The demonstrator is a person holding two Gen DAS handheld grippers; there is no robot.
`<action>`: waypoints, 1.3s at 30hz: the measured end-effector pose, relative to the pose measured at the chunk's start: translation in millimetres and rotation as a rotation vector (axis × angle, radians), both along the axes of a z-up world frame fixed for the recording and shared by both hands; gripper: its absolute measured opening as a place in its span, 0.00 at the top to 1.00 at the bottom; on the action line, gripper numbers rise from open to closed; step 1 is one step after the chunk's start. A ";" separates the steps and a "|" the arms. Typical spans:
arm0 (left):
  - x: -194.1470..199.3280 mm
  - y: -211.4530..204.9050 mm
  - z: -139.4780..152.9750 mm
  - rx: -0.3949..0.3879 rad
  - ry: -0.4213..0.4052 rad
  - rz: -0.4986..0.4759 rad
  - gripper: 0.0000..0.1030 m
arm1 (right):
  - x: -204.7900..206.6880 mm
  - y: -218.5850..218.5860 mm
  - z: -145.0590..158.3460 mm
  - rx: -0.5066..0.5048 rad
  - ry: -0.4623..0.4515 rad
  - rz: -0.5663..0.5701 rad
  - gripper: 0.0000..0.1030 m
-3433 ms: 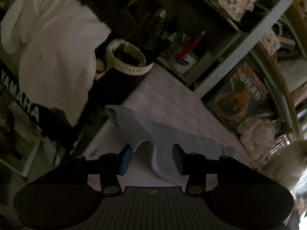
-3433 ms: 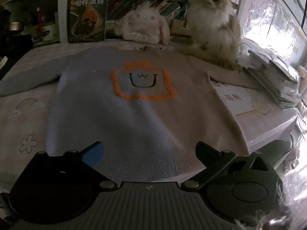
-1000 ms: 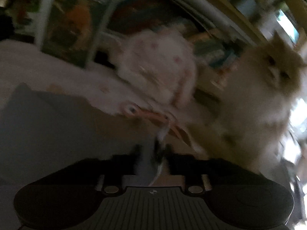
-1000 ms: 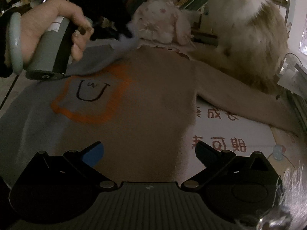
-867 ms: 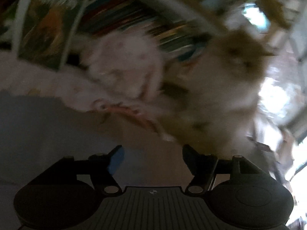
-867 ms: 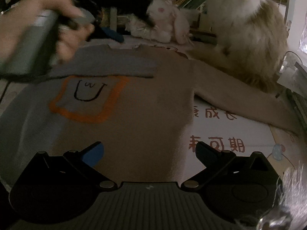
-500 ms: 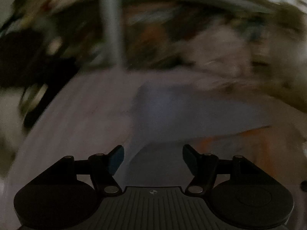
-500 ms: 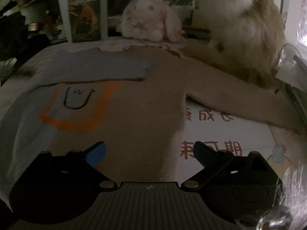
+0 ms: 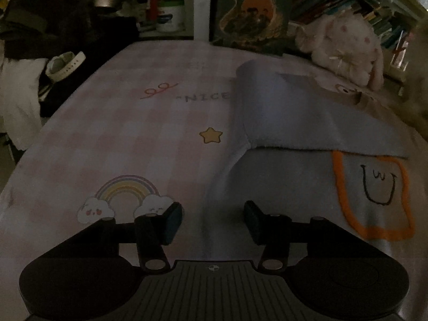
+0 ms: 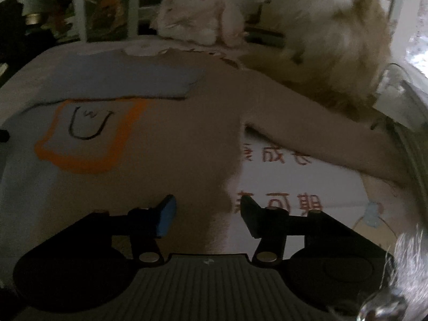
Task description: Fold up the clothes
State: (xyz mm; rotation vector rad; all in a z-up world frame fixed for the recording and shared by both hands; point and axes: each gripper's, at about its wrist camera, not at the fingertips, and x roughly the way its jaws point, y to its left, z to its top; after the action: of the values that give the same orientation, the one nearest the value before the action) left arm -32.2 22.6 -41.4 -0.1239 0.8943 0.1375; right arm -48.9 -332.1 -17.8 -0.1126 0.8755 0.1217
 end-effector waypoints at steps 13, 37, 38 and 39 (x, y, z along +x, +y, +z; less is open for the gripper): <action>6.4 32.6 0.5 -0.128 -0.019 -0.016 0.96 | 11.0 13.6 -2.4 0.187 0.035 -0.086 0.89; 27.1 137.0 -1.8 -0.049 -0.042 0.076 0.92 | 46.9 137.0 -3.0 0.117 -0.007 0.083 0.89; 27.1 136.8 -2.4 -0.042 -0.044 0.074 0.90 | 47.2 137.2 -2.6 0.118 -0.004 0.082 0.89; 27.0 136.7 -2.7 -0.035 -0.046 0.074 0.90 | 47.6 137.2 -2.3 0.118 -0.003 0.083 0.89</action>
State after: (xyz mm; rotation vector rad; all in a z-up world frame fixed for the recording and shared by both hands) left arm -5.2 159.4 -44.2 -0.1918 0.8464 0.1868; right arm -1.3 -194.9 -20.1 -0.0386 0.8592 0.2503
